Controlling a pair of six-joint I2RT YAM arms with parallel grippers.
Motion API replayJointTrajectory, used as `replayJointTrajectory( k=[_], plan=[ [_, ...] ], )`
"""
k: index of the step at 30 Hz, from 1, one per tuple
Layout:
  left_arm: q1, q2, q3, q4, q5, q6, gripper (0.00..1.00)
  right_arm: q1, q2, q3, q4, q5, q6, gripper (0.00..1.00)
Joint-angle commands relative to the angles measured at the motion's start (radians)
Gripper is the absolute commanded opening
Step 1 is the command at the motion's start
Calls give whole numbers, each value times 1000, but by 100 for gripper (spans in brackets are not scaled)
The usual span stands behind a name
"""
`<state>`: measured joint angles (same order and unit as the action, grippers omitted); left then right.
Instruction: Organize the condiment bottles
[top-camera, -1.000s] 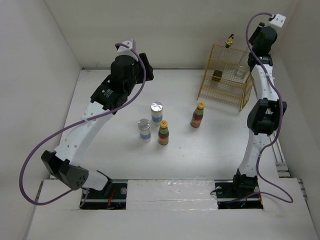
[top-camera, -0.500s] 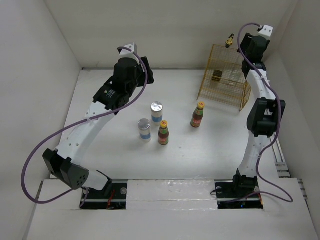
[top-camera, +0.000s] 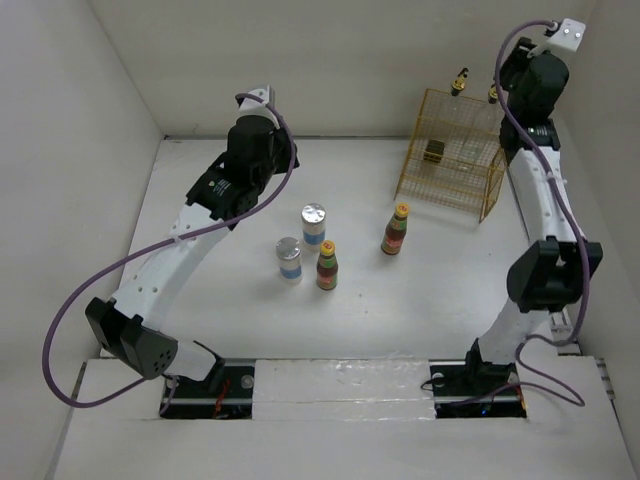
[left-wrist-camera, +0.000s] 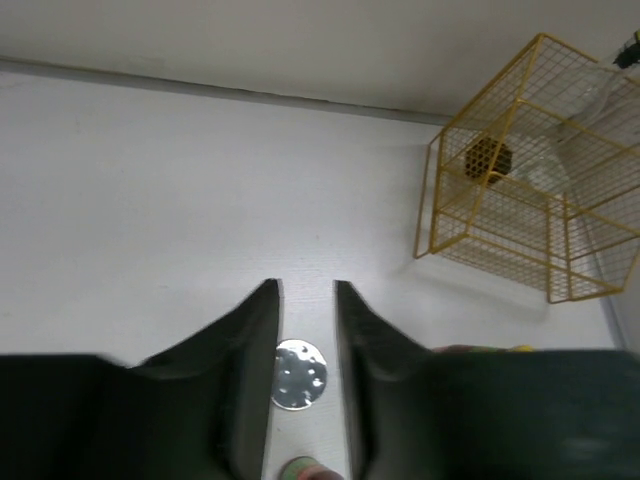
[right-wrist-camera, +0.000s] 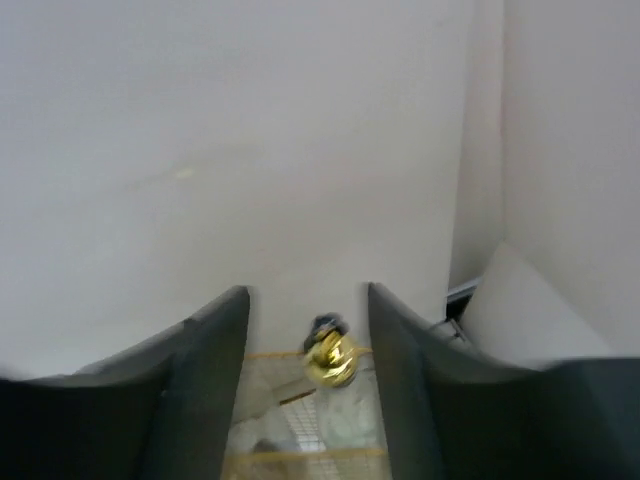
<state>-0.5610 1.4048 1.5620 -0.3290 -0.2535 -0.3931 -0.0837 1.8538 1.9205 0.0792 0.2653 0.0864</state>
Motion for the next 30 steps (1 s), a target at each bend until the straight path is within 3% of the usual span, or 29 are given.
replayJointTrajectory(
  k=[1,3,6,8,9,10,12,13,15,19,23,30],
  plan=[
    [0,-33,29,38,11,-9,16,91,-175,-118,27,-15,24,50],
    [0,-9,44,19,11,-9,1,137,-298,-286,27,-26,64,0],
    [-25,0,56,-4,-13,-9,3,260,-427,-476,-7,-89,62,0],
    [-40,0,47,-13,-23,-18,20,370,-493,-572,-70,-101,41,0],
    [-40,11,47,-13,-12,-29,25,406,-555,-650,-106,-101,6,5],
    [-40,11,47,-13,-3,-29,30,439,-586,-682,-151,-88,6,17],
    [-40,11,37,-13,8,-38,44,512,-648,-742,-281,-87,-3,54],
    [-40,20,36,-13,8,-38,47,530,-707,-796,-318,-87,6,82],
    [-40,20,24,-4,20,-38,50,559,-757,-847,-383,-119,16,94],
    [-40,20,24,5,40,-38,52,568,-798,-931,-394,-149,50,100],
    [-40,20,24,15,40,-38,52,556,-713,-908,-420,-121,72,100],
    [-40,20,24,24,49,-38,52,527,-578,-879,-338,-144,21,83]
  ],
)
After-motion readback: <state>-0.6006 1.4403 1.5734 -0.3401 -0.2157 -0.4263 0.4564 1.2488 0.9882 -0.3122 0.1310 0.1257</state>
